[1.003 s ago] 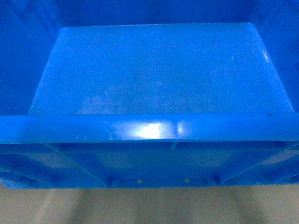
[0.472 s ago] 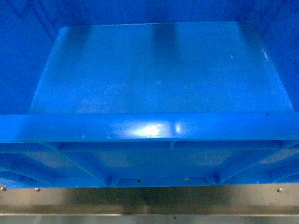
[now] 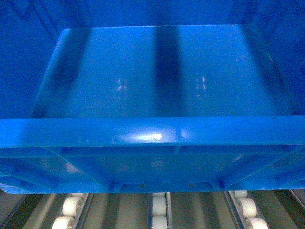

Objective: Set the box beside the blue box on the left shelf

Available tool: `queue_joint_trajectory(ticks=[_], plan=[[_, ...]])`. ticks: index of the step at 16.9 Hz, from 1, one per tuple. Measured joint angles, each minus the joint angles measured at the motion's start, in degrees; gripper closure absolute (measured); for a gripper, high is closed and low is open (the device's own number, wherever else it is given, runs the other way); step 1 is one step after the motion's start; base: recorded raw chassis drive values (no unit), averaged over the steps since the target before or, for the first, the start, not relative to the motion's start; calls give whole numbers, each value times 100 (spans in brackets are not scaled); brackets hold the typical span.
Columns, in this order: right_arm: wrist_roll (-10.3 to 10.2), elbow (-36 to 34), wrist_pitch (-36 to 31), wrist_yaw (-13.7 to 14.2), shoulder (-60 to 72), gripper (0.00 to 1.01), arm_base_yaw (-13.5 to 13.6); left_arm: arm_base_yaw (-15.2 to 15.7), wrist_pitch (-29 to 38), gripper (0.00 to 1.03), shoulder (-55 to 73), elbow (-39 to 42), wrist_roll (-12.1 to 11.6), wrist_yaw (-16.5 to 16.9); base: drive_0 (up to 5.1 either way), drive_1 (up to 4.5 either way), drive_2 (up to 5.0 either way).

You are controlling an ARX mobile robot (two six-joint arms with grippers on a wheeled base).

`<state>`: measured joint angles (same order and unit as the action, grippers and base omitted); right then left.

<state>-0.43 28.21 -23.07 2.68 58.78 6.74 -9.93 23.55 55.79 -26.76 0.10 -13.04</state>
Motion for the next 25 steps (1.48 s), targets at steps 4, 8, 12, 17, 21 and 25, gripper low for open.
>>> queue_joint_trajectory(ticks=[4,8,12,17,21,25], plan=[[0,0,-9,-2,0,80,0,0,4,83,0,0,0,-2,0,0,0],[0,0,-9,-2,0,80,0,0,4,83,-2,0,0,-4,0,0,0],[0,0,-13,-2,-2,80,0,0,7,83,-2,0,2,-4,0,0,0],[0,0,-13,-2,-2,80,0,0,7,83,0,0,0,-2,0,0,0],[0,0,-13,-2,-2,80,0,0,4,83,-2,2,0,-4,0,0,0],[0,0,-13,-2,-2,80,0,0,7,83,-2,0,0,-4,0,0,0]])
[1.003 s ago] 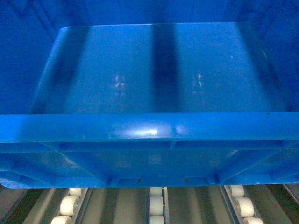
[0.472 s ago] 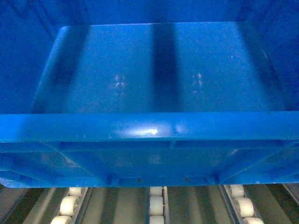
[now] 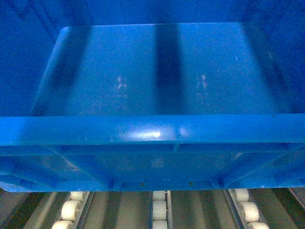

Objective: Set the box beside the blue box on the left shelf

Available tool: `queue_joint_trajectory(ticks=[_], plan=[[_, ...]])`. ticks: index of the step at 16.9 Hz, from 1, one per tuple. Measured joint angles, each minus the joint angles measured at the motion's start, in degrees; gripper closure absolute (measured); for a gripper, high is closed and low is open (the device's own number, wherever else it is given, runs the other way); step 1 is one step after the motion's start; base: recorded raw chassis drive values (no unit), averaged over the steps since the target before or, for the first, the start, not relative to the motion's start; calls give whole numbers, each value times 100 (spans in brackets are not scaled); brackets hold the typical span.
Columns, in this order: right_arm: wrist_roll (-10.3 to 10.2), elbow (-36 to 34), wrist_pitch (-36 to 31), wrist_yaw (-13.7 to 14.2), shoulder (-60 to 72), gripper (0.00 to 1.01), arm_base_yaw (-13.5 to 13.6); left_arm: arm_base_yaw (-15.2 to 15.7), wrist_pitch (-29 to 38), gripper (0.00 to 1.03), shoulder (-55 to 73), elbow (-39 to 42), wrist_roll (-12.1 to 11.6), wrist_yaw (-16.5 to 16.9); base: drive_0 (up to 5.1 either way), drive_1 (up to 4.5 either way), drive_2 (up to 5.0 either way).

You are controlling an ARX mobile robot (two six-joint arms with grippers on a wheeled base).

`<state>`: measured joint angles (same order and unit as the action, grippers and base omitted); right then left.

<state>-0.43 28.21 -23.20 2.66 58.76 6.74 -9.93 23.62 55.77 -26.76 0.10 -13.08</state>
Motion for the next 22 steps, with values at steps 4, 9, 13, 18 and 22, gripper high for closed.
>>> queue_joint_trajectory(ticks=[4,9,13,18,22], plan=[[0,0,2,0,0,80,0,0,0,83,0,0,0,2,0,0,0],[0,0,2,0,0,80,0,0,0,83,2,0,0,0,0,0,0],[0,0,2,0,0,80,0,-2,0,83,2,0,-11,-31,0,0,0],[-131,2,264,-380,0,80,-125,-160,-81,83,162,-2,-101,-610,0,0,0],[-273,136,1078,-437,245,80,-129,234,-168,83,737,-13,-2,31,0,0,0]])
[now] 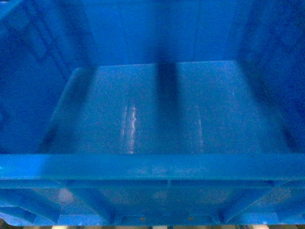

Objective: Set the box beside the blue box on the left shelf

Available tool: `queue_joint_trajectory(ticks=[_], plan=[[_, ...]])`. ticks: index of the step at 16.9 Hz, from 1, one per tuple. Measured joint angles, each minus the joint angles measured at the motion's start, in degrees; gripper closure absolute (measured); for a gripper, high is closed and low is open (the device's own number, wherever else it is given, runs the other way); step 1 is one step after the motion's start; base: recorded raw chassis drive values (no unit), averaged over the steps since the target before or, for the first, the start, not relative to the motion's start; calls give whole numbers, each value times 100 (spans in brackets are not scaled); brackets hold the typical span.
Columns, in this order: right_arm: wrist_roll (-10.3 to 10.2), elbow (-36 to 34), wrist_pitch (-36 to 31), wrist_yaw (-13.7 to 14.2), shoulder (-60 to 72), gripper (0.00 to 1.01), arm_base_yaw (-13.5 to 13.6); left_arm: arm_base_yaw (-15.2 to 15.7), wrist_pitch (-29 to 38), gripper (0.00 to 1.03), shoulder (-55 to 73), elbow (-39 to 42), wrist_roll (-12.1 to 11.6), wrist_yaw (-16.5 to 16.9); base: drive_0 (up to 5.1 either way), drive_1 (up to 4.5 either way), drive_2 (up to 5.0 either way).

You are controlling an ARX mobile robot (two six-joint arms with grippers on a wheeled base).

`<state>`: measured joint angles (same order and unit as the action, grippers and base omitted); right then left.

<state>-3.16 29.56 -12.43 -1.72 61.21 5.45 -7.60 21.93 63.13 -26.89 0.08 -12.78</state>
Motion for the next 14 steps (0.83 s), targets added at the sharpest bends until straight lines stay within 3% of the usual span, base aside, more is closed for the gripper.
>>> queue_joint_trajectory(ticks=[6,12,13,14], plan=[[-129,-35,-184,-63,973,80,-22,61,-127,83,713,-74,-37,72,0,0,0],[-175,26,-184,157,1419,80,55,155,-37,83,1377,-247,-57,299,0,0,0],[-2,9,-448,-146,1381,64,-31,177,179,65,1416,-232,-85,120,0,0,0],[17,-55,-855,-258,1279,49,-74,302,678,49,1388,-164,0,44,0,0,0]])
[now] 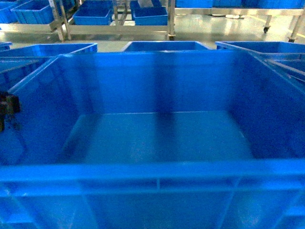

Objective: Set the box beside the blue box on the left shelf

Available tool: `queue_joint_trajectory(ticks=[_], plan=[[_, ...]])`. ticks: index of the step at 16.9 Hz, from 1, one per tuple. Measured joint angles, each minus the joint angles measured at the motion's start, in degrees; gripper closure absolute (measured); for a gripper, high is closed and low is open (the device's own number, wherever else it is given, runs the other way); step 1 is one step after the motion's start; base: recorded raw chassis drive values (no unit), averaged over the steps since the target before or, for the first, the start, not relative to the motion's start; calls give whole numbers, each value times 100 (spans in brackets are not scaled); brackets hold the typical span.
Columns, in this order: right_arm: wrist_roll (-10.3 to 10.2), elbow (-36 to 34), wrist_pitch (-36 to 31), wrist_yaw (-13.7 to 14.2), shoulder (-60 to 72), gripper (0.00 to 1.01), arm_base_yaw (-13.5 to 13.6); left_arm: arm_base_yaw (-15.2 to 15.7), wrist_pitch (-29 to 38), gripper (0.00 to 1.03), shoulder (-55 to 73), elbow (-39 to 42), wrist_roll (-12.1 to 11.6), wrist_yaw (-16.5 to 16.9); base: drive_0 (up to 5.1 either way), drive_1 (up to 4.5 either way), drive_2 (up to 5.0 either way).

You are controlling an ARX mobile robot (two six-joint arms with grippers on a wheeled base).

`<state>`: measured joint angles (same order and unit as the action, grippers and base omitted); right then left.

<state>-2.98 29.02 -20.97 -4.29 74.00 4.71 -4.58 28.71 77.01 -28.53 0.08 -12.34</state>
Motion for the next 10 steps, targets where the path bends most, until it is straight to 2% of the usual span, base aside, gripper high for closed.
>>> queue_joint_trajectory(ticks=[1,3,5,6,10], plan=[[-9,0,-219,-55,-52,42,-31,39,282,42,-52,0,35,-219,0,0,0],[-55,-15,-662,-83,-203,23,-26,354,684,24,-472,-105,164,-505,0,0,0],[-173,-55,-973,-164,-334,5,-20,313,922,4,-649,-177,205,-431,0,0,0],[-210,-87,-1078,-181,-380,1,-15,284,944,3,-649,-177,201,-415,0,0,0],[-203,-155,-1252,-74,-444,4,-22,251,949,5,-662,-170,149,-431,0,0,0]])
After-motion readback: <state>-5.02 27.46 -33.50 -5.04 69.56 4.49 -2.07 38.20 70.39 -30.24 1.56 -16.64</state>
